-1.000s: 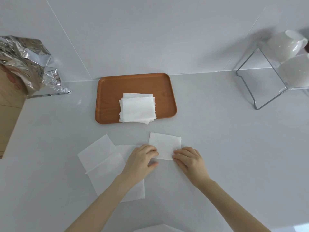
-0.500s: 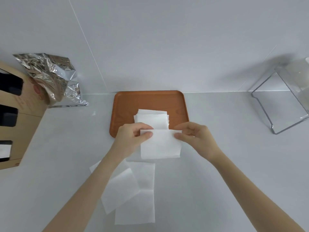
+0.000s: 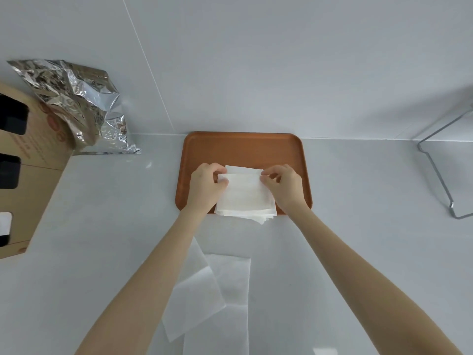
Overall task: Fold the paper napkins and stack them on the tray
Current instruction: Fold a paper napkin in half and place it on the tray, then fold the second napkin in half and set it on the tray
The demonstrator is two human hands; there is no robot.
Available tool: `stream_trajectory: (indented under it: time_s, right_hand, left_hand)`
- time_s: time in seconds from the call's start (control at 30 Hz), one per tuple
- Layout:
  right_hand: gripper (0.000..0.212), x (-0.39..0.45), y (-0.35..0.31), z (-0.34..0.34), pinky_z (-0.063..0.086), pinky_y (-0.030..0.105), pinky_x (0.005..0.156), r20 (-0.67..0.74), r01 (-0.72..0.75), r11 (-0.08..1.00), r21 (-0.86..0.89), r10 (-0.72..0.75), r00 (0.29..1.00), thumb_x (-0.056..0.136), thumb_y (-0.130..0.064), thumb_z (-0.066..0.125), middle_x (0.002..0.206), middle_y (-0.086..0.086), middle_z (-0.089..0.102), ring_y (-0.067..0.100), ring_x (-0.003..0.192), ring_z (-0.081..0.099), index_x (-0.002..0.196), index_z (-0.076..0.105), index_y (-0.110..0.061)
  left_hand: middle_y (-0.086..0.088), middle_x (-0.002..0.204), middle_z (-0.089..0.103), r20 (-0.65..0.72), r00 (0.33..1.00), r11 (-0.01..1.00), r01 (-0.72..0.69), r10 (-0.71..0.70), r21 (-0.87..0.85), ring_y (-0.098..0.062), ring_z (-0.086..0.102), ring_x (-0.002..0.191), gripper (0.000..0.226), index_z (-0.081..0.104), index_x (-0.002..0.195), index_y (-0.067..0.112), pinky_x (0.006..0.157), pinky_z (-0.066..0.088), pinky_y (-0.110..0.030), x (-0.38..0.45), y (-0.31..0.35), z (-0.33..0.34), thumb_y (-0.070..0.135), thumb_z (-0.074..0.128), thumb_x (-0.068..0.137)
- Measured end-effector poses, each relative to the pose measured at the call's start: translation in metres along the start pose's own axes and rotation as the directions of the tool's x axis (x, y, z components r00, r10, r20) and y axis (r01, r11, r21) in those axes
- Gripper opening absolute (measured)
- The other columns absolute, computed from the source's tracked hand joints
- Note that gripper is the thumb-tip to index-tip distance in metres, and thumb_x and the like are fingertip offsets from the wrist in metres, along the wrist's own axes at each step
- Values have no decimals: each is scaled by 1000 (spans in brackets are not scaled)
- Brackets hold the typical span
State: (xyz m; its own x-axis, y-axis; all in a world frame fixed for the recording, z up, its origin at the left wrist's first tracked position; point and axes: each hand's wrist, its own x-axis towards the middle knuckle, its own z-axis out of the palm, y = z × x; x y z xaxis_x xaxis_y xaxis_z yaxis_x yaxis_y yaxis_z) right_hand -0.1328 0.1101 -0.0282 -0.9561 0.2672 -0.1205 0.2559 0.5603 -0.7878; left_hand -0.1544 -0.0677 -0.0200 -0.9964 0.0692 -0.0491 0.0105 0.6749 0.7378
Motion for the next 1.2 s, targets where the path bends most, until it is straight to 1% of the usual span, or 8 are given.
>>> stream_trajectory:
  time_s: [0.17,0.27,0.37,0.47,0.6,0.87,1.1,1.2]
  right_hand:
    - [24,-15,-12,-1,44,32,60,-89,164,968,-189,-183,979,82,-15,62,111,7,55,21,89,55,105,57,-15]
    - [16,-36,-33,-3,41,28,56,-69,368,910,-191,-386,920,82,-12,62,101,5,61,18,78,55,98,61,-15]
    - [8,-63,-52,9,48,32,59,135,484,871,-89,-471,872,84,-12,60,86,3,66,13,65,52,90,65,-14]
    - [10,-87,-59,36,50,37,65,354,517,855,-44,-470,808,85,-10,58,86,8,69,20,67,56,89,66,-11]
    - [19,-99,-57,75,48,39,72,486,506,846,-170,-375,790,89,-15,53,102,12,64,32,86,59,105,62,-10]
    - [22,-99,-46,111,41,36,69,513,463,812,-356,-244,823,91,-14,47,110,13,55,34,97,56,110,57,-10]
    - [7,-100,-55,74,46,33,65,376,322,937,-133,-252,892,79,-8,57,91,12,64,23,72,58,80,63,-6]
    - [13,-100,-68,23,41,9,53,306,263,965,12,-254,918,77,-6,58,75,-1,64,0,52,53,69,59,-17]
  left_hand:
    - [-12,98,63,-48,998,999,-41,40,-23,-17,55,81,22,61,96,11,75,40,-21,-18,-5,-21,6,66,76]
    - [-3,90,65,-94,995,995,-42,33,-87,-10,56,76,18,65,90,14,65,37,-4,-44,-9,-47,4,67,75]
    - [5,85,65,-110,993,991,17,-31,-130,0,57,78,17,67,86,18,62,37,2,-80,-21,-67,5,68,74]
    - [-1,90,67,-88,990,994,104,-108,-43,-13,58,80,17,66,89,16,64,38,-6,-114,-44,-71,6,67,74]
    - [-17,98,65,-90,967,962,246,-237,119,-29,59,87,20,64,94,7,79,43,-32,-135,-79,-72,3,66,74]
    - [-20,93,56,-49,960,913,279,-277,299,-36,52,94,8,62,83,6,80,46,-44,-140,-101,-70,6,64,75]
    - [-4,74,65,-26,987,982,163,-161,91,-21,62,76,11,60,71,15,71,47,-28,-136,-75,-85,5,63,76]
    - [11,68,61,-60,997,999,39,-40,-25,4,57,65,16,59,74,21,59,38,-3,-129,-35,-98,5,63,77]
